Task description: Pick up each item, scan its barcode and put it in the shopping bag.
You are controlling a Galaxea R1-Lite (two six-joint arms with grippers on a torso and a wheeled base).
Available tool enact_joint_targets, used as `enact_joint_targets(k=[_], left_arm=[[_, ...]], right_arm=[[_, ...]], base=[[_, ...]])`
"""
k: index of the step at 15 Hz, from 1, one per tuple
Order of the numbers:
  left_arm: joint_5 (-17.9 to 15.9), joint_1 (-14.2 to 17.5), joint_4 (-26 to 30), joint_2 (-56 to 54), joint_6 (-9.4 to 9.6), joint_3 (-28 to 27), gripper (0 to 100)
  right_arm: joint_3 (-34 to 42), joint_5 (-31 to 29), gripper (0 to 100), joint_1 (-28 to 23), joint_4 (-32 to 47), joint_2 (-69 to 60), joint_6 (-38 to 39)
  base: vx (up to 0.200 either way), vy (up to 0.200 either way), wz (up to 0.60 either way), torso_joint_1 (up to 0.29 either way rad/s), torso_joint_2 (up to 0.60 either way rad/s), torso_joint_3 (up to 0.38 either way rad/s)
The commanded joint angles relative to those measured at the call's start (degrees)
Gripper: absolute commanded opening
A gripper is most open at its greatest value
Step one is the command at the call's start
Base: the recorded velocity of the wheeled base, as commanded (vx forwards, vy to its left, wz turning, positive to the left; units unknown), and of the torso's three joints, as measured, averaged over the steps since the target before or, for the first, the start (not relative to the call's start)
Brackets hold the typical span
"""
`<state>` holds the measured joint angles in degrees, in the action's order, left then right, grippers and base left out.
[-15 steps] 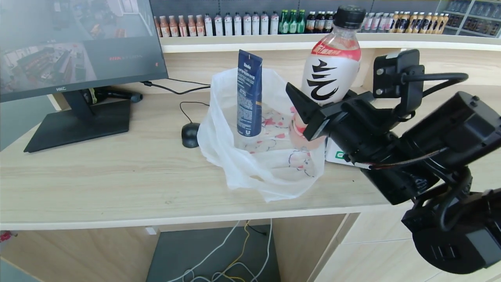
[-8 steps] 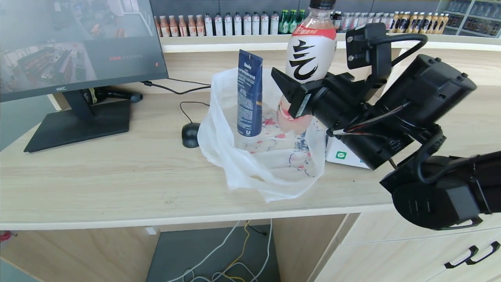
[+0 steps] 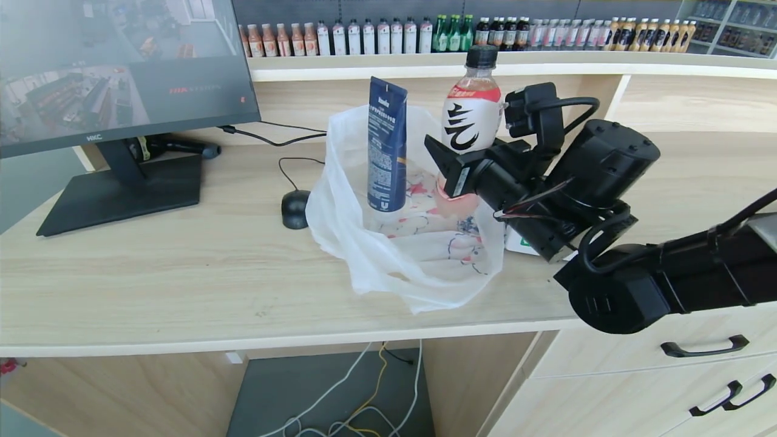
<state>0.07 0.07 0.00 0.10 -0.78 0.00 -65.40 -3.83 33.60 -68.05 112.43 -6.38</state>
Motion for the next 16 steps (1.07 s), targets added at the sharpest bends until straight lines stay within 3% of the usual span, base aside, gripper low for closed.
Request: enact_joint_targets(k=[1, 16], left_arm=[[0.01, 0.01, 0.00, -0.01, -0.01, 0.00, 100], [0.01, 0.01, 0.00, -0.01, -0.01, 0.00, 100]], right_arm=[[-0.08, -0.04, 0, -0.11, -0.07, 1.65, -0.13], [-2.19, -0.48, 0, 0.86, 0.20, 4.11, -0.48]], base=[[0.000, 0.000, 0.00, 0.000, 0.00, 0.000], [0.000, 0.000, 0.00, 0.000, 0.00, 0.000]])
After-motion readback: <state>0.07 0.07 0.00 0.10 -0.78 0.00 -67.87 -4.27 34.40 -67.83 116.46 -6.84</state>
